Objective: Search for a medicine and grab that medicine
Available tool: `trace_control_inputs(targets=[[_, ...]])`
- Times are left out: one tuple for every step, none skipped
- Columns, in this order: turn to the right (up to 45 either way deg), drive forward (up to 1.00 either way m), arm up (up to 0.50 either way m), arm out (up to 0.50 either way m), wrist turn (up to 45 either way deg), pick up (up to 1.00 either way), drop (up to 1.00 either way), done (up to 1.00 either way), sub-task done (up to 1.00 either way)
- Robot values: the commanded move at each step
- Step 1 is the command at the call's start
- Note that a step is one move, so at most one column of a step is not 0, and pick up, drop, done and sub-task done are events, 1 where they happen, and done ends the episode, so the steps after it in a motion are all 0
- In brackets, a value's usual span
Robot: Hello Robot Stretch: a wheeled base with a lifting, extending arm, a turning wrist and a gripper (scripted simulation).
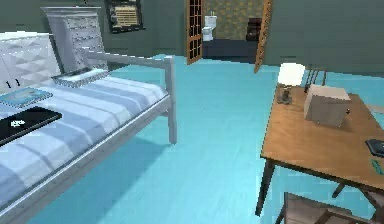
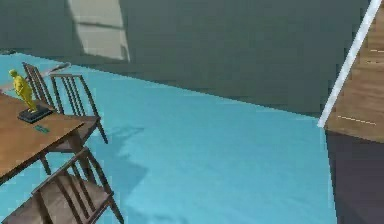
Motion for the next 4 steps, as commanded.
trace_control_inputs(targets=[[0.0, 1.0, 0.0, 0.0, 0.0, 0.0, 0.0, 0.0, 0.0], [6.0, 0.0, 0.0, 0.0, 0.0, 0.0, 0.0, 0.0, 0.0], [0.0, 0.1, 0.0, 0.0, 0.0, 0.0, 0.0, 0.0, 0.0], [18.0, 0.0, 0.0, 0.0, 0.0, 0.0, 0.0, 0.0, 0.0]])
